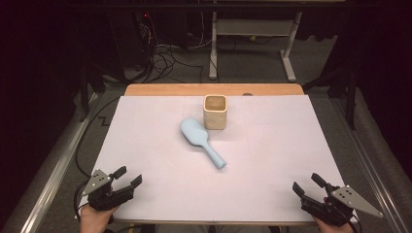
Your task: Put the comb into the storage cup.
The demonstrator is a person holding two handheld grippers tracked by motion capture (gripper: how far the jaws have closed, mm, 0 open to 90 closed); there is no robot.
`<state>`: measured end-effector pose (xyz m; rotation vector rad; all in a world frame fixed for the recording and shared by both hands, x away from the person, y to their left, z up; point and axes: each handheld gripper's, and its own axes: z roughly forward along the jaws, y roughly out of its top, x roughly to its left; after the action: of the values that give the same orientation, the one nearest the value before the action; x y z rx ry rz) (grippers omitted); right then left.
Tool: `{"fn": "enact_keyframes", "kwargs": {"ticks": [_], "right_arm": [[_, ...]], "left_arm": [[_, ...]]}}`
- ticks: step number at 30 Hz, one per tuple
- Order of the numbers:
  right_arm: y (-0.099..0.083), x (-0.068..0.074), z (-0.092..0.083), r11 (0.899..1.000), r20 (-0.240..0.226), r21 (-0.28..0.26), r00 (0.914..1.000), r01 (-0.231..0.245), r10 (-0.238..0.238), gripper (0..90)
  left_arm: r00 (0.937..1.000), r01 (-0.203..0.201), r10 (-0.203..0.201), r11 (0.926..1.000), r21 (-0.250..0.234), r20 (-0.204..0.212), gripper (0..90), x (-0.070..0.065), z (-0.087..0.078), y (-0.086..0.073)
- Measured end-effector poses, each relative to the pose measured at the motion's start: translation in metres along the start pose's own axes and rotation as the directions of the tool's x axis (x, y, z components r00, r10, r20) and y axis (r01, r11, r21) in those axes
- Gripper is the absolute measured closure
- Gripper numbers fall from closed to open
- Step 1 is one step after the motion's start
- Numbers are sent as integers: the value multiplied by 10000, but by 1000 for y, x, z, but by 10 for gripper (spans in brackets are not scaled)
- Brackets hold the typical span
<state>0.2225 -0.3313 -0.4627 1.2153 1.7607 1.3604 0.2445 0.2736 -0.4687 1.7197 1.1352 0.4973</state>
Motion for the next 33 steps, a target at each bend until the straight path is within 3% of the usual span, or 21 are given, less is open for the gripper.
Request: {"fn": "enact_keyframes", "kwargs": {"ticks": [11, 33], "right_arm": [[0, 1, 0, 10000, -1, -30, 10000, 9, -9, 246], [0, 0, 0, 10000, -185, -56, 9998, -19, 18, 241]], "left_arm": [[9999, -153, 153, 9999, -60, -70, 302, -1, -1, 0], [10000, -16, 16, 9996, -279, 9, 306, -5, -1, 3]]}}
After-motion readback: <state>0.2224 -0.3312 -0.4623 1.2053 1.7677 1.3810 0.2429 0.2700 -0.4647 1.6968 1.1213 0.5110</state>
